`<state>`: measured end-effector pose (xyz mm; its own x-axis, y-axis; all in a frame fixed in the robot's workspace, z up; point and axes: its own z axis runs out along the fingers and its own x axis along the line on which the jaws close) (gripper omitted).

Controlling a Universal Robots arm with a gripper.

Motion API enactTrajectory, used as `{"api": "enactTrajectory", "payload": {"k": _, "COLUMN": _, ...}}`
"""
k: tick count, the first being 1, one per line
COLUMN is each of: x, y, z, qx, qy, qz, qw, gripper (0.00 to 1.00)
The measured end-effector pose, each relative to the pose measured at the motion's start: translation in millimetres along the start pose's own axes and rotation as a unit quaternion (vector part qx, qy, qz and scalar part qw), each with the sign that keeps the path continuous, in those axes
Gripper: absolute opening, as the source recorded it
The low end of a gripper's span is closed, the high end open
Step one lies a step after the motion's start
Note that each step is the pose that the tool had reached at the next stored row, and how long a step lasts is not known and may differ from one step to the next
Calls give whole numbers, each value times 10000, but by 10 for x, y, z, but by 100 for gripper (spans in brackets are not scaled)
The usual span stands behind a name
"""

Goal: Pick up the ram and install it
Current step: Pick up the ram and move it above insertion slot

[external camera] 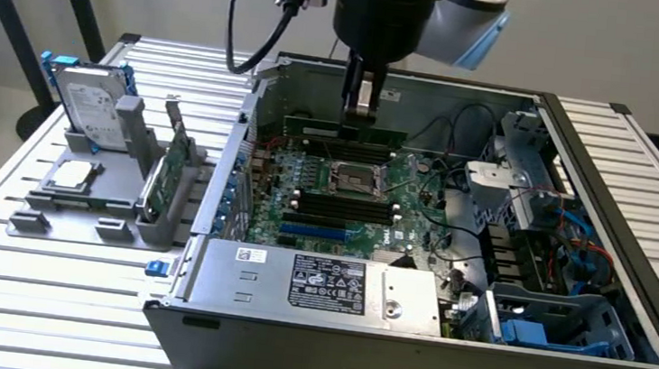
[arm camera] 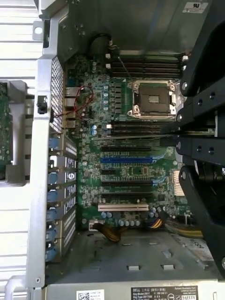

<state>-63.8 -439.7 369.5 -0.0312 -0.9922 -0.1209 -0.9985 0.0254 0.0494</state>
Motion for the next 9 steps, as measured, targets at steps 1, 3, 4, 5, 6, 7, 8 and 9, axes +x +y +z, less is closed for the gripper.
{"api": "enactTrajectory", "payload": {"k": 1, "x": -44, "y": -10, "z": 18, "qx": 0, "qy": 9, "qz": 1, "qw": 10000, "gripper": 14}}
{"api": "enactTrajectory", "payload": {"k": 3, "x": -130, "y": -29, "z": 52, "qx": 1, "qy": 25, "qz": 1, "qw": 10000, "gripper": 14}}
{"api": "enactTrajectory", "payload": {"k": 4, "x": -177, "y": -39, "z": 71, "qx": 1, "qy": 34, "qz": 2, "qw": 10000, "gripper": 14}}
{"api": "enactTrajectory", "payload": {"k": 5, "x": -220, "y": -49, "z": 89, "qx": 1, "qy": 42, "qz": 2, "qw": 10000, "gripper": 14}}
{"api": "enactTrajectory", "payload": {"k": 6, "x": -264, "y": -59, "z": 107, "qx": 2, "qy": 49, "qz": 2, "qw": 10000, "gripper": 14}}
{"api": "enactTrajectory", "payload": {"k": 7, "x": -304, "y": -68, "z": 124, "qx": 2, "qy": 57, "qz": 3, "qw": 10000, "gripper": 14}}
{"api": "enactTrajectory", "payload": {"k": 8, "x": -338, "y": -78, "z": 141, "qx": 2, "qy": 66, "qz": 3, "qw": 10000, "gripper": 14}}
{"api": "enactTrajectory", "payload": {"k": 9, "x": -365, "y": -86, "z": 161, "qx": 2, "qy": 70, "qz": 3, "qw": 10000, "gripper": 14}}
